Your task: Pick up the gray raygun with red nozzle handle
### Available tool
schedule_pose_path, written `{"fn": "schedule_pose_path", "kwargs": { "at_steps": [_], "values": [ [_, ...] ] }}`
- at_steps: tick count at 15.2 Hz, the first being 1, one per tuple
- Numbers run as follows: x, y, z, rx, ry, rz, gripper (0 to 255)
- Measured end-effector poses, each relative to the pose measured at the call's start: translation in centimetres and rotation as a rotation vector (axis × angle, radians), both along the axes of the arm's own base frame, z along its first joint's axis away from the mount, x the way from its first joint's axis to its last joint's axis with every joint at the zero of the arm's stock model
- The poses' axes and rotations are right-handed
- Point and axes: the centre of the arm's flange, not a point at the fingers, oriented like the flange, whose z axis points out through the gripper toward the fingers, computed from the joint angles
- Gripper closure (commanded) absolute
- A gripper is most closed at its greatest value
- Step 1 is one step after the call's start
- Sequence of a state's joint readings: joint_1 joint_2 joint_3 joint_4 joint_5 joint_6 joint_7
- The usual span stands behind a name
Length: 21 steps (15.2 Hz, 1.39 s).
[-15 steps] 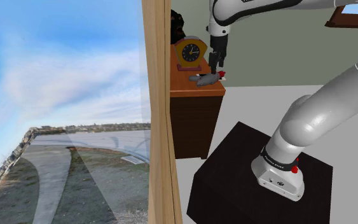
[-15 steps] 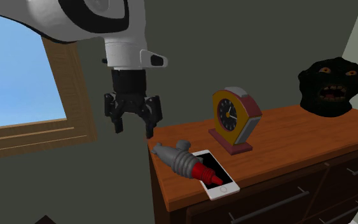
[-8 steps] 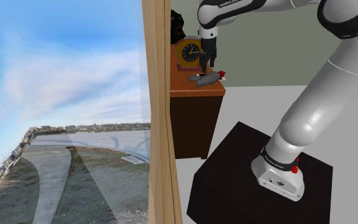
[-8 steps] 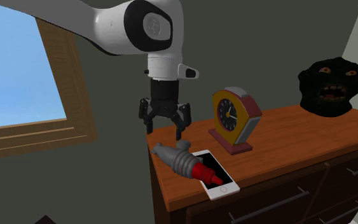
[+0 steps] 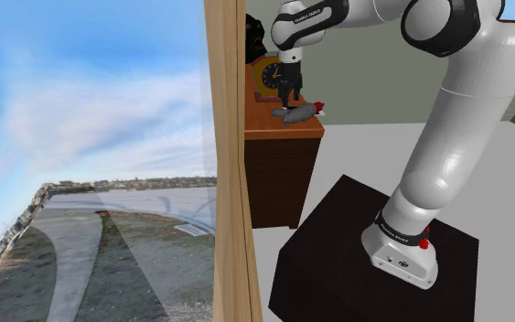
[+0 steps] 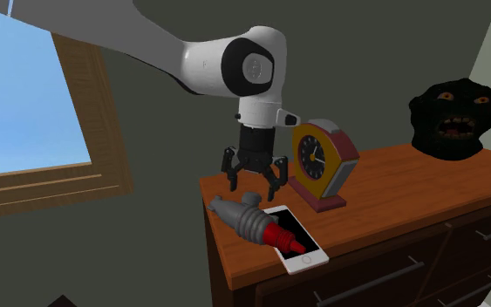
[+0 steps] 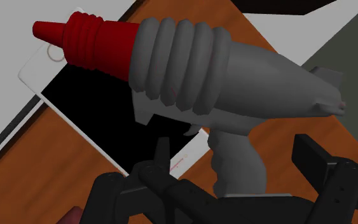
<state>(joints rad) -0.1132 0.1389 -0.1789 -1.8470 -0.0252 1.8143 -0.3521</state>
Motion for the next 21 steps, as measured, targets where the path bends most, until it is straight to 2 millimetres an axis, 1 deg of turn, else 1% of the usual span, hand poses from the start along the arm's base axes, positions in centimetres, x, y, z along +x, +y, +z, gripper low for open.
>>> {"fn": "schedule_pose_path", "kwargs": {
  "at_steps": [5, 6, 16, 18, 21],
  "values": [
    [0.3, 0.0, -2.5, 0.001, 0.000, 0.000, 0],
    [0.3, 0.0, -2.7, 0.001, 0.000, -0.001, 255],
    [0.4, 0.0, -2.8, 0.000, -0.004, 0.000, 255],
    [0.4, 0.1, -2.3, 0.000, -0.001, 0.000, 255],
    [0.4, 0.0, -1.0, 0.001, 0.000, -0.001, 255]
  ]
}}
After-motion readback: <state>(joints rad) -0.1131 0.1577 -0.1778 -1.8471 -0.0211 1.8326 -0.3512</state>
